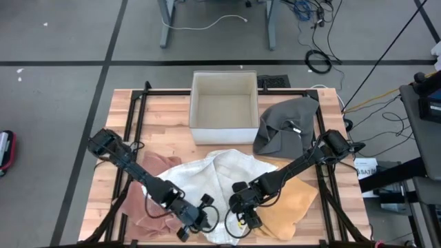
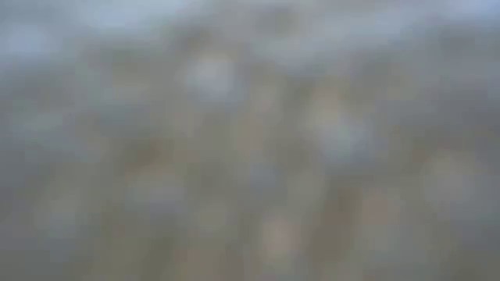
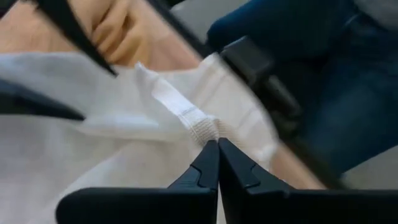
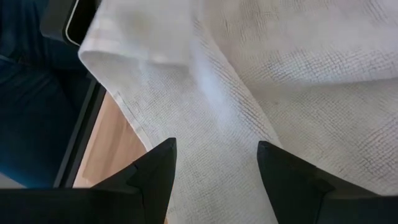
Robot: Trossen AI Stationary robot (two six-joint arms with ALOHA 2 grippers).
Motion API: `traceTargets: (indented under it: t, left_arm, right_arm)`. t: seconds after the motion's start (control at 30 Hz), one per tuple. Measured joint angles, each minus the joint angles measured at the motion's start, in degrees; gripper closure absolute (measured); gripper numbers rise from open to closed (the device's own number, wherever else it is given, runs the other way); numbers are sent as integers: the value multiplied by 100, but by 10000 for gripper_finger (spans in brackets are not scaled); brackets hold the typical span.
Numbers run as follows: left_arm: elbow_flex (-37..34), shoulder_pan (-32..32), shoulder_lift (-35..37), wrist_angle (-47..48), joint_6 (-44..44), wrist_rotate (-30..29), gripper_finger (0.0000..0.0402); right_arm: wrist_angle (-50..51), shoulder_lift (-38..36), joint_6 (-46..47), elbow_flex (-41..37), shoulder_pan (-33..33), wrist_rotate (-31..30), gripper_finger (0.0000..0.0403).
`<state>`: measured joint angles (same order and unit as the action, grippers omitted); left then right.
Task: Fold towel
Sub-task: Fold the white patterned towel
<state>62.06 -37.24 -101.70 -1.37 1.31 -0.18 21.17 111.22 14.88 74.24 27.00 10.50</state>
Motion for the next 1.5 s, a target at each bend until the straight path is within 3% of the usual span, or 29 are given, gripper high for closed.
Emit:
traceTargets:
  t: [0.27, 0.4, 0.67, 0.9, 1.0, 1.1, 1.23, 1.37, 1.5]
  left_arm:
    - [2, -531, 257, -106, -2004, 1279, 401]
    - [2, -799, 241, -71, -2996, 1477, 400]
    - [1, -951, 246, -811, -3639, 1867, 335]
    - [0, -913, 255, -695, -3529, 1786, 276]
    - [0, -801, 255, -561, -3282, 1617, 255]
    - [-2, -509, 337, -236, -2483, 1511, 247]
    - [-4, 71, 551, 572, -1187, 688, 246]
    - [-2, 745, 704, 1054, -133, -394, 246]
    - [-2, 1439, 694, 1223, 548, -1102, 246]
  right_arm:
    - [1, 0, -201, 0, 0, 7, 190]
    - [-2, 0, -252, 0, 0, 7, 190]
    - [38, -15, -228, 0, 0, -23, 190]
    - [373, -465, -206, 0, 0, -620, 190]
    - [749, -785, -135, 0, 21, -1220, 190]
    - [1460, -1104, 124, 0, 56, -2118, 190]
    - [2707, -1417, 831, 0, 98, -2945, 190]
    - [3818, -1491, 1656, 0, 163, -3018, 190]
    - [4006, -1496, 2116, -255, 295, -3028, 190]
